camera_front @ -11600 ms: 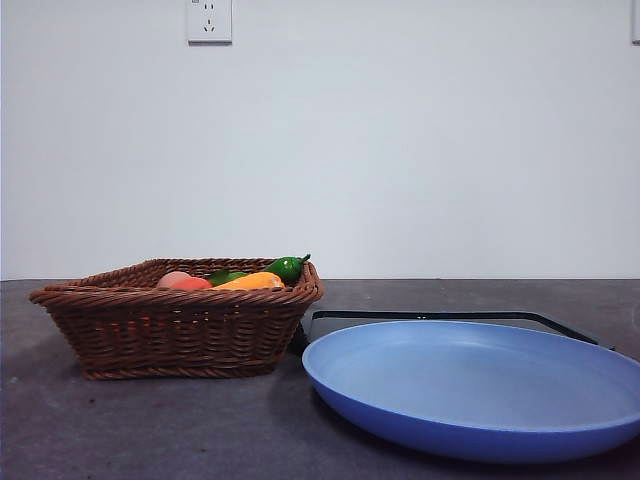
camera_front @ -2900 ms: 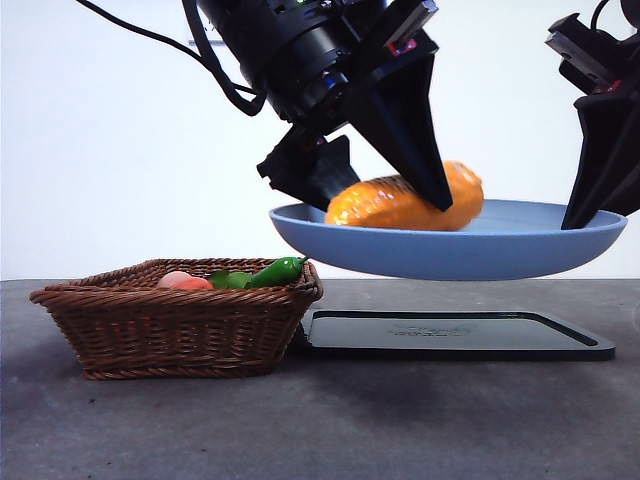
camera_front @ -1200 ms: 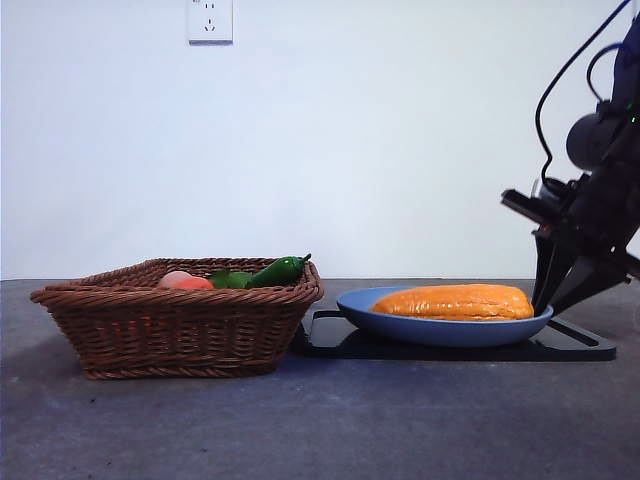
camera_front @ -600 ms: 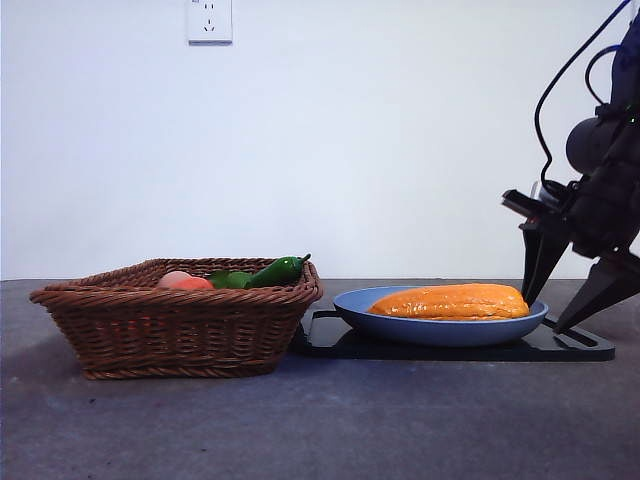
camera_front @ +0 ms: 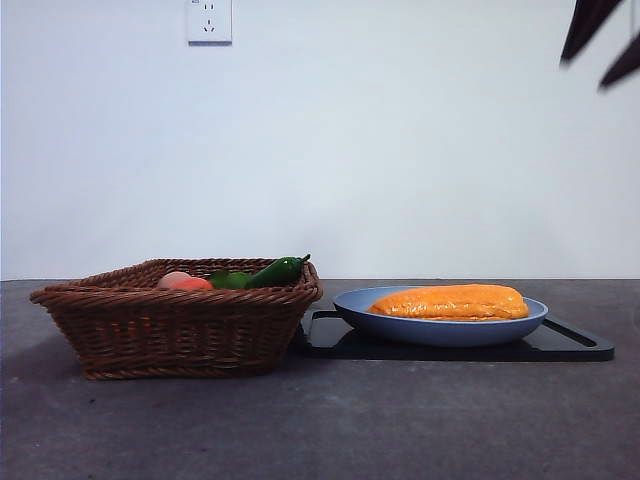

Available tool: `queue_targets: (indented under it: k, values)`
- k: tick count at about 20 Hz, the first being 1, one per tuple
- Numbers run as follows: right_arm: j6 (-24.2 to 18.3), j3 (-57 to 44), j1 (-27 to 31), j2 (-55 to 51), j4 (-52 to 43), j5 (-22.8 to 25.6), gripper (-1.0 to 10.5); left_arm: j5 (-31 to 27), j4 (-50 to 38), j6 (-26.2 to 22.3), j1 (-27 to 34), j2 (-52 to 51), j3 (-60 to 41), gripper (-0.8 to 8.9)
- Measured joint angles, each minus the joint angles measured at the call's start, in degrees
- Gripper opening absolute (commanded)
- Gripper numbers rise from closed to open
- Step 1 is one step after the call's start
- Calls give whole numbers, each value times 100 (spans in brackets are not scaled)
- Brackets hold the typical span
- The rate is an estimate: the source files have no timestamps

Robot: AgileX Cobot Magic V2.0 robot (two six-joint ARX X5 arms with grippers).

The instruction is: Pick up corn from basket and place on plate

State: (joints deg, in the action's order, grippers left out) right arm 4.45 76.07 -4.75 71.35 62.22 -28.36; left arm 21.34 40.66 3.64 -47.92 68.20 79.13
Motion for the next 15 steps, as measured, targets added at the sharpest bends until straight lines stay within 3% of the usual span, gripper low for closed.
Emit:
queue_targets:
  k: [3, 5, 8, 13, 15]
  values:
    - [-127, 0, -450, -887, 463, 35, 212, -2, 140, 4, 0, 0, 0, 362]
    - [-129, 2, -734, -1390, 708, 330, 197, -2, 271, 13, 0, 0, 0, 329]
    - [-125, -15, -1029, -1991, 1202, 719, 149, 0, 452, 15, 0, 0, 0, 231]
    - [-98, -793, -1099, -2830, 1207, 739, 3, 0, 564, 15, 0, 0, 0, 1]
    - [-94, -1259, -1099, -3123, 1207, 717, 3, 0, 566, 17, 0, 0, 0, 4]
